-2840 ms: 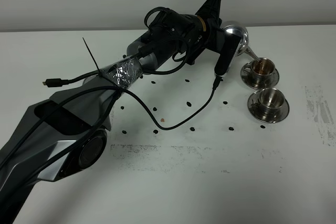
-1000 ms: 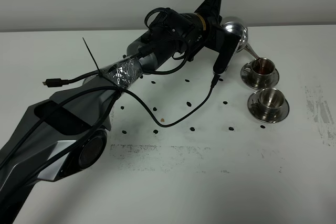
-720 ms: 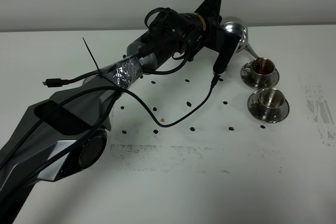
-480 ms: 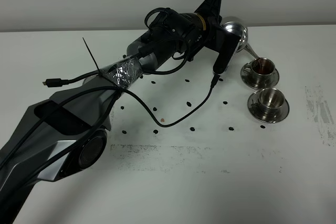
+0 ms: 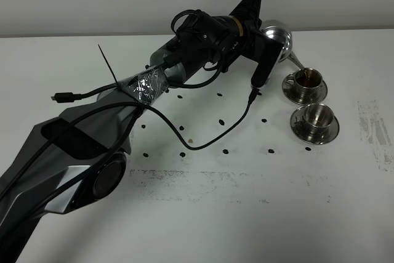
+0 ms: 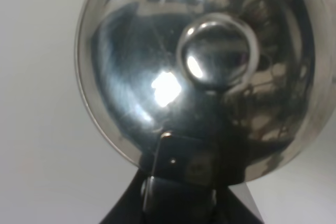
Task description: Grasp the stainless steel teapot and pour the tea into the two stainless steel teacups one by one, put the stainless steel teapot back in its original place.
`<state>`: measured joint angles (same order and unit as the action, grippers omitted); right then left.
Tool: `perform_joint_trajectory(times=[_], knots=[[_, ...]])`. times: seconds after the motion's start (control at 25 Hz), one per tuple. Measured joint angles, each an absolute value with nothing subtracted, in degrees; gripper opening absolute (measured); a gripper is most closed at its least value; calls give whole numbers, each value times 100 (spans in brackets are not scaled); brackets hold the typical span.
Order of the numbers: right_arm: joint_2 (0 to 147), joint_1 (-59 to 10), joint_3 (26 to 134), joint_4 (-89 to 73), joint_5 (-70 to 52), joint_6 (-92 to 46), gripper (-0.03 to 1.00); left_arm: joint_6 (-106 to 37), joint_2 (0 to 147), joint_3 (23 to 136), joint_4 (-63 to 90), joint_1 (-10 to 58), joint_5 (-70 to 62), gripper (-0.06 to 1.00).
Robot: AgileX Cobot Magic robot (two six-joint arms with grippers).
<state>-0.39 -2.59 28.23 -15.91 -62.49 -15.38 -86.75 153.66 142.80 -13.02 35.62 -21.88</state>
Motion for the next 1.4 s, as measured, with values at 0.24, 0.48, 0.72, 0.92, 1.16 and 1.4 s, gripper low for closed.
perform_joint_trajectory(times=[0.24, 0.48, 0.72, 0.92, 1.16, 1.4], knots=[[-39, -259, 2823, -1591, -6249, -1538, 41, -8675, 15366, 14280, -1307, 3580, -2188, 16], [-39, -259, 2823, -1591, -6249, -1538, 41, -8675, 15366, 14280, -1324, 3580, -2188, 16], [-39, -259, 2823, -1591, -6249, -1538, 41, -8675, 15366, 14280, -1331, 3580, -2188, 16], [-39, -259, 2823, -1591, -6249, -1538, 41, -8675, 15366, 14280, -1396, 3580, -2188, 16], [-39, -259, 2823, -1591, -6249, -1538, 41, -8675, 15366, 14280, -1427, 3580, -2188, 16], [-39, -259, 2823, -1591, -6249, -1538, 41, -8675, 15366, 14280, -1431, 3580, -2188, 16]])
